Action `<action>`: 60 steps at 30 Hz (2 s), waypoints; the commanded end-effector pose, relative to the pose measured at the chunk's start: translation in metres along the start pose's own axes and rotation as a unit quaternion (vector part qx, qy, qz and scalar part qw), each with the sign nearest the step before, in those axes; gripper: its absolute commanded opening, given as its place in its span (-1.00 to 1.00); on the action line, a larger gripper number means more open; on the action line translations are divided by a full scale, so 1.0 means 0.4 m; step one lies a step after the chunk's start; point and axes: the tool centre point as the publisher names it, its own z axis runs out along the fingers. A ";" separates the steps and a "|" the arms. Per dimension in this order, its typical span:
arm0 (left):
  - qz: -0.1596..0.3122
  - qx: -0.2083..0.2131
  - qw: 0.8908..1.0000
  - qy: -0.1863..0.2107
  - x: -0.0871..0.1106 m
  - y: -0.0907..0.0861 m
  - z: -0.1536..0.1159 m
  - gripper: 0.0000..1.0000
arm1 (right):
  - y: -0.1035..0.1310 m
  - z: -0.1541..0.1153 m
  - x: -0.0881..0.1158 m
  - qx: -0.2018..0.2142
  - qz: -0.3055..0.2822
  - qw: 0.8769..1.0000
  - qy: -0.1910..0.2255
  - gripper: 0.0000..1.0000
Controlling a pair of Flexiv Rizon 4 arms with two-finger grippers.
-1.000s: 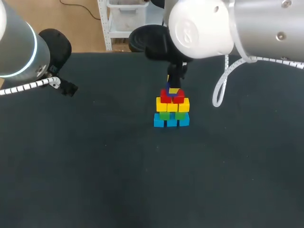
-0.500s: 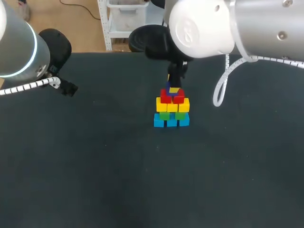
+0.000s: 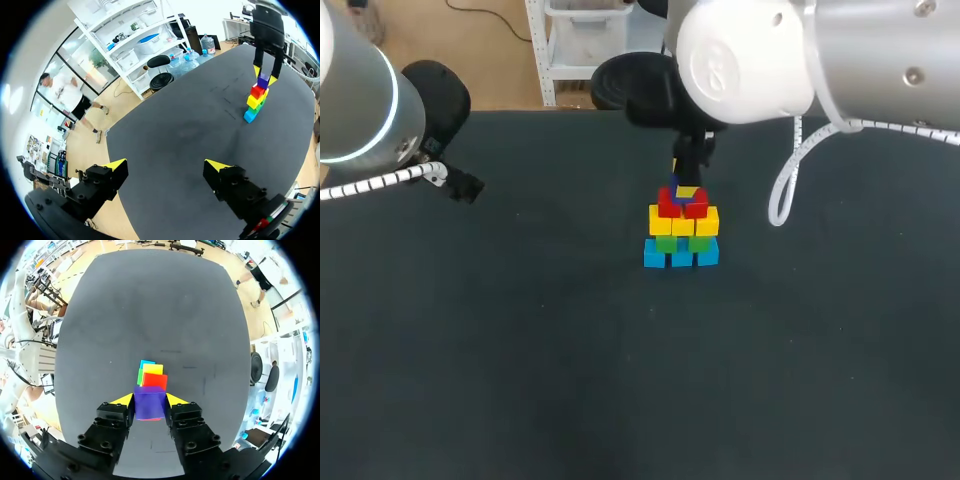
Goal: Place the blue cubes, place green cubes on the blue cubes, place the yellow cubes on the green cubes, then place the red cubes on the yellow cubes, and place purple cube on the red cubes.
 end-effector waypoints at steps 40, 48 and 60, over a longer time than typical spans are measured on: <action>0.000 0.000 1.000 -0.001 0.001 0.001 0.000 1.00 | -0.030 -0.198 0.037 0.146 -0.001 0.988 -0.056 1.00; 0.000 0.000 1.000 -0.001 0.001 0.001 0.000 1.00 | -0.044 -0.223 0.061 0.243 -0.039 0.967 -0.064 1.00; 0.000 0.000 1.000 -0.001 0.001 0.001 0.000 1.00 | -0.060 -0.251 0.145 0.364 -0.023 0.926 -0.097 1.00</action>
